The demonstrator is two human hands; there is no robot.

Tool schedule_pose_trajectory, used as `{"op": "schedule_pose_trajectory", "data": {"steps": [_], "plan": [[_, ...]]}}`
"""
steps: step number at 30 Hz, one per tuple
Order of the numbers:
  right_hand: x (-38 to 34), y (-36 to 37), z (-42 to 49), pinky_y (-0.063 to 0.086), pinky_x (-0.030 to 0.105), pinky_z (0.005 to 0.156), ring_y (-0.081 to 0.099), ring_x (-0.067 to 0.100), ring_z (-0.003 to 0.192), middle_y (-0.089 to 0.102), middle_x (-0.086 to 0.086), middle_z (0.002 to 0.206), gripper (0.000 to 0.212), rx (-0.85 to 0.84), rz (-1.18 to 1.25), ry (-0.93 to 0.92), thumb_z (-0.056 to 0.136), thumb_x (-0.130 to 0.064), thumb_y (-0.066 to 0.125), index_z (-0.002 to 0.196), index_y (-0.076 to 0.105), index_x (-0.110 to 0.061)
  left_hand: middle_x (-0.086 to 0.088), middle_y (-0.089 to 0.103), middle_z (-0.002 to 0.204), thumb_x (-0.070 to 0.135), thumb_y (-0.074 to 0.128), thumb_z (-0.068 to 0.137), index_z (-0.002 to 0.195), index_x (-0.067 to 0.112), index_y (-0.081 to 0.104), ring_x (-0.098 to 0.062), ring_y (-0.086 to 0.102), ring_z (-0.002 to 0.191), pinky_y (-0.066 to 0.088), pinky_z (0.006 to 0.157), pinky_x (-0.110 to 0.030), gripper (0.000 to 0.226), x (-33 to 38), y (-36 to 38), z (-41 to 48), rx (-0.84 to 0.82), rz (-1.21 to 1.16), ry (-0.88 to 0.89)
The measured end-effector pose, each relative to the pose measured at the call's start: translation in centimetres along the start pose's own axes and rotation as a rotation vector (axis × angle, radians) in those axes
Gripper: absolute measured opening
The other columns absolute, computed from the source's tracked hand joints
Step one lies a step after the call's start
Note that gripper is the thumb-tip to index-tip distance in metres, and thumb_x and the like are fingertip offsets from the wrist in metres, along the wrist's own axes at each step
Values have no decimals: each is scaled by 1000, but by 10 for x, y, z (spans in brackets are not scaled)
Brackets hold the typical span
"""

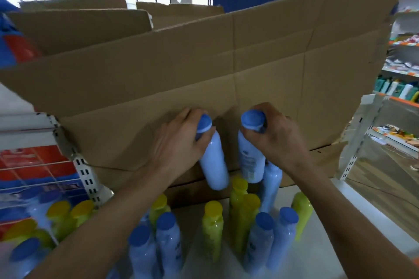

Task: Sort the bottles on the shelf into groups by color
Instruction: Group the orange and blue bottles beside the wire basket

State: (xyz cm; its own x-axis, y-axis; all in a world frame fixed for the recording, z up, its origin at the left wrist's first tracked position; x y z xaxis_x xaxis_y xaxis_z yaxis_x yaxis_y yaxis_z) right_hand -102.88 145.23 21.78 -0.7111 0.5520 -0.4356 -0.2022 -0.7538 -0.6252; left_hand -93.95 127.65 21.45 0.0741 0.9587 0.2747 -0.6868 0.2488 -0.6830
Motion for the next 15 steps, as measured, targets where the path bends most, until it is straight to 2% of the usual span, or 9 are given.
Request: {"op": "schedule_pose_trajectory", "data": {"steps": [3, 5, 9, 13, 15], "plan": [[-32, -8, 6, 51, 34, 64, 64, 11, 79, 67, -10, 86, 28, -15, 51, -8, 83, -36, 69, 106, 59, -25, 4, 61, 118, 32, 61, 93, 125, 21, 58, -18, 60, 100, 47, 79, -31, 34, -14, -43, -1, 83, -88, -34], [-55, -9, 8, 52, 30, 65, 63, 4, 78, 66, -12, 86, 23, -29, 141, 4, 83, -36, 70, 101, 60, -27, 6, 62, 111, 30, 61, 92, 124, 23, 59, -13, 58, 94, 40, 73, -24, 33, -25, -75, -6, 139, -93, -62], [-118, 9, 2, 53, 36, 65, 65, 6, 74, 67, -7, 79, 18, -67, 293, -61, 81, -35, 73, 91, 61, -24, 8, 62, 106, 28, 62, 88, 121, 24, 62, -11, 59, 93, 44, 76, -26, 33, -50, -137, -30, 241, -19, -88], [-183, 47, -12, 55, 33, 69, 67, 3, 76, 69, -10, 80, 20, -161, 412, -97, 79, -34, 76, 93, 64, -26, 12, 61, 103, 26, 66, 87, 119, 26, 63, -6, 57, 83, 39, 73, -17, 31, -87, -191, -73, 273, 23, -155], [-218, 70, -24, 55, 35, 70, 67, 5, 75, 69, -10, 81, 20, -215, 455, -120, 79, -35, 76, 93, 65, -26, 13, 62, 102, 29, 66, 87, 117, 28, 63, -7, 57, 82, 41, 72, -20, 30, -107, -218, -99, 277, 44, -187]]}}
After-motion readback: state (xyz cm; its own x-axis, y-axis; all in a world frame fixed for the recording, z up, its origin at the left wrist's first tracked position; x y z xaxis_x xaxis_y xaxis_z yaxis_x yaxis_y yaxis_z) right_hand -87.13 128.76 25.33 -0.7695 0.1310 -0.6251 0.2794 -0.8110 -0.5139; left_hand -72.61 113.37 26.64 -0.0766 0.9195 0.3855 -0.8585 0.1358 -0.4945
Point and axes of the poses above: each hand's wrist, its own z-axis towards the middle knuckle, its own y-axis out of the palm, x = y × z, the point moved 10 cm from there along z, towards the middle knuckle
